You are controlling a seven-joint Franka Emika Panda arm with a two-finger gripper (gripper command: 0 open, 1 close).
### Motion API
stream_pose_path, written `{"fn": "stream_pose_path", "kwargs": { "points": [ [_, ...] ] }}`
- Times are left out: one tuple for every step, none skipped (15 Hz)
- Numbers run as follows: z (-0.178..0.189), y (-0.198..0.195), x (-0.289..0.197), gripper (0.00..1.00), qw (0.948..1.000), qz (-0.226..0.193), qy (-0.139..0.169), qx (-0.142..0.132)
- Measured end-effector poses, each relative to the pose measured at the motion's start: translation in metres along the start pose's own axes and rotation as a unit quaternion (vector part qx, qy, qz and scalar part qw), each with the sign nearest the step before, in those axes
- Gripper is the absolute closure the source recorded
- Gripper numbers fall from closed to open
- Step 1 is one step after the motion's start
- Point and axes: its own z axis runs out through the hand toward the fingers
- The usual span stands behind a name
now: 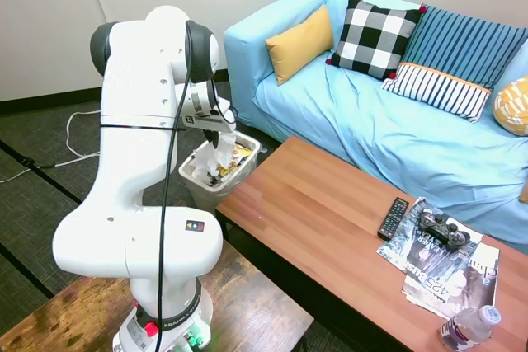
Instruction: Throw the tissue in the trash bin
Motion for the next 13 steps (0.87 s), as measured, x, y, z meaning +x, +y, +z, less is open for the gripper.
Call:
{"fn": "stream_pose_path", "kwargs": {
  "points": [
    [0.005,-0.003,0.003,0.0,1.0,0.001,0.002,0.0],
    [0.008,-0.006,0.007,0.0,1.0,0.003,0.004,0.001],
    [0.01,-0.008,0.011,0.0,1.0,0.004,0.006,0.002],
    [0.011,-0.01,0.014,0.0,0.9999,0.005,0.008,0.003],
    [0.012,-0.012,0.015,0.0,0.9999,0.005,0.01,0.004],
    [0.013,-0.013,0.016,0.0,0.9999,0.005,0.012,0.004],
    [0.013,-0.013,0.016,0.0,0.9999,0.004,0.013,0.004],
    [0.013,-0.014,0.015,0.0,0.9999,0.003,0.014,0.004],
    [0.012,-0.015,0.014,0.0,0.9999,0.002,0.015,0.004],
    [0.012,-0.016,0.013,0.0,0.9999,0.001,0.016,0.004],
    [0.011,-0.017,0.012,0.0,0.9998,0.001,0.017,0.005],
    [0.009,-0.017,0.014,0.0,0.9998,0.002,0.018,0.006],
    [0.007,-0.016,0.017,0.0,0.9998,0.004,0.02,0.007]
  ]
}}
